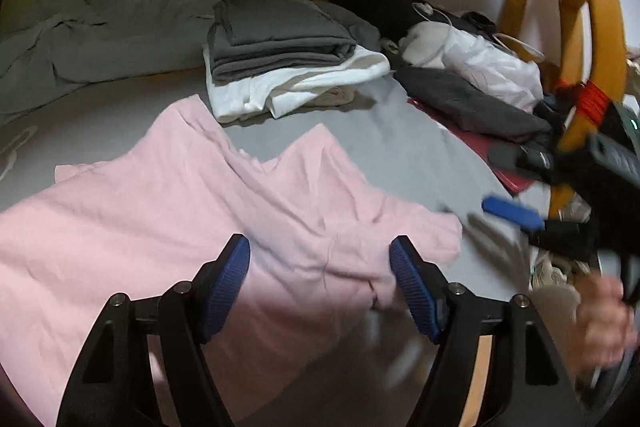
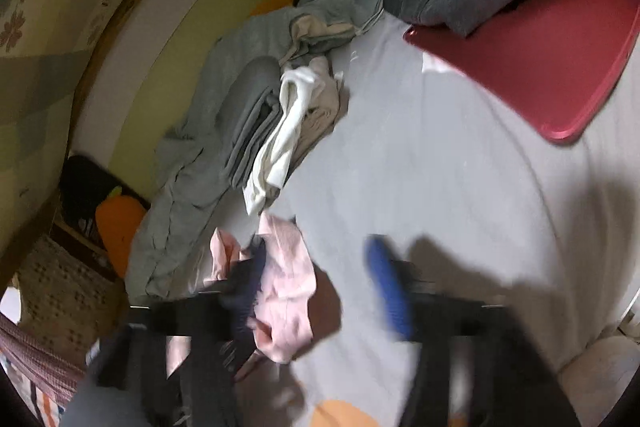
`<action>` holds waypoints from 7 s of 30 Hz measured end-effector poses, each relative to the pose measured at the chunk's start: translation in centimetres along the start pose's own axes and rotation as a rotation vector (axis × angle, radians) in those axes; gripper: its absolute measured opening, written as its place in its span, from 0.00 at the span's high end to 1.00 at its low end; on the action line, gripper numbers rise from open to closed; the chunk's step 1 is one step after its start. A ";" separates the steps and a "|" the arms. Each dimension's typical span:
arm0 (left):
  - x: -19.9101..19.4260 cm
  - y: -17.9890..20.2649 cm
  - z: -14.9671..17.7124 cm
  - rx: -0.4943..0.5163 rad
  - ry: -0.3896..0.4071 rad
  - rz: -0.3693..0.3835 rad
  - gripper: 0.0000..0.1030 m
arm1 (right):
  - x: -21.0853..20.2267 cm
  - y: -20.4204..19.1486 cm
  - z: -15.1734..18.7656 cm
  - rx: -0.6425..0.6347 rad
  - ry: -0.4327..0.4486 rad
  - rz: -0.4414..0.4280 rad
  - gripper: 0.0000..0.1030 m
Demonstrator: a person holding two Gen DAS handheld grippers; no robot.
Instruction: Fold small clothes
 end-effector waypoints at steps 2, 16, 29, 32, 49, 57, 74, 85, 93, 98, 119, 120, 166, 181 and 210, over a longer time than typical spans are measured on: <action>-0.4 -0.9 -0.6 -0.056 0.044 0.022 0.91 | 0.5 0.2 0.6 -0.017 -0.033 -0.020 0.39; -2.6 0.9 -1.2 0.057 0.044 0.136 0.54 | 1.3 0.6 -0.1 0.017 -0.050 -0.034 0.39; 0.3 3.2 3.8 0.139 -0.263 -0.032 0.75 | 0.1 -0.5 -0.3 -0.045 0.005 0.032 0.39; 1.0 4.0 2.5 0.137 -0.255 -0.033 0.75 | 0.0 -0.4 -0.4 -0.052 0.012 0.046 0.39; -5.2 0.8 -4.7 -0.047 0.013 0.118 0.73 | -2.2 1.0 -1.3 -0.016 0.064 0.047 0.39; -8.3 0.0 -6.0 -0.058 0.109 0.176 0.47 | -1.1 -0.3 -0.9 -0.079 0.027 0.063 0.39; -2.5 -0.6 -3.9 -0.023 -0.041 0.104 0.64 | 9.4 -2.2 -7.1 -0.271 -0.435 0.046 0.59; -1.9 3.4 -5.9 0.145 -0.084 0.242 0.96 | 12.3 -2.5 -7.7 -0.384 -0.467 0.114 1.00; -1.8 2.8 -7.3 0.087 -0.079 0.267 0.60 | 5.9 -2.1 -9.8 -0.304 -0.246 -0.006 1.00; -1.3 -0.6 -7.2 -0.061 -0.058 0.142 0.57 | 7.6 0.9 -9.9 -0.305 -0.246 0.408 1.00; -0.5 -1.0 1.1 -0.146 -0.085 0.023 0.49 | 6.8 -3.3 -0.6 -0.348 -0.294 0.151 0.97; -0.5 -0.6 1.3 -0.120 -0.074 -0.008 0.49 | 6.4 -2.3 -0.9 -0.317 -0.281 0.179 0.97; -26.1 -13.2 14.9 -0.440 0.391 -0.464 0.60 | 7.1 -11.7 2.0 -0.344 0.079 0.226 0.95; -29.7 -16.8 18.0 -0.555 0.443 -0.374 0.55 | 21.1 -22.0 18.1 -0.672 -0.258 0.205 0.81; -25.1 -26.3 24.5 -1.067 0.321 -0.193 0.38 | 21.5 -24.5 21.6 -0.836 -0.381 0.015 0.80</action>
Point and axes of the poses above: each gripper's, at about its wrist camera, not at the fingertips, and x roughly the way its jaws point, y to its right, z to its underside, the point moved 6 cm from there along x, roughly the way its jaws point, and after that the axes turned 15 degrees about -y, right-handed, at the moved point
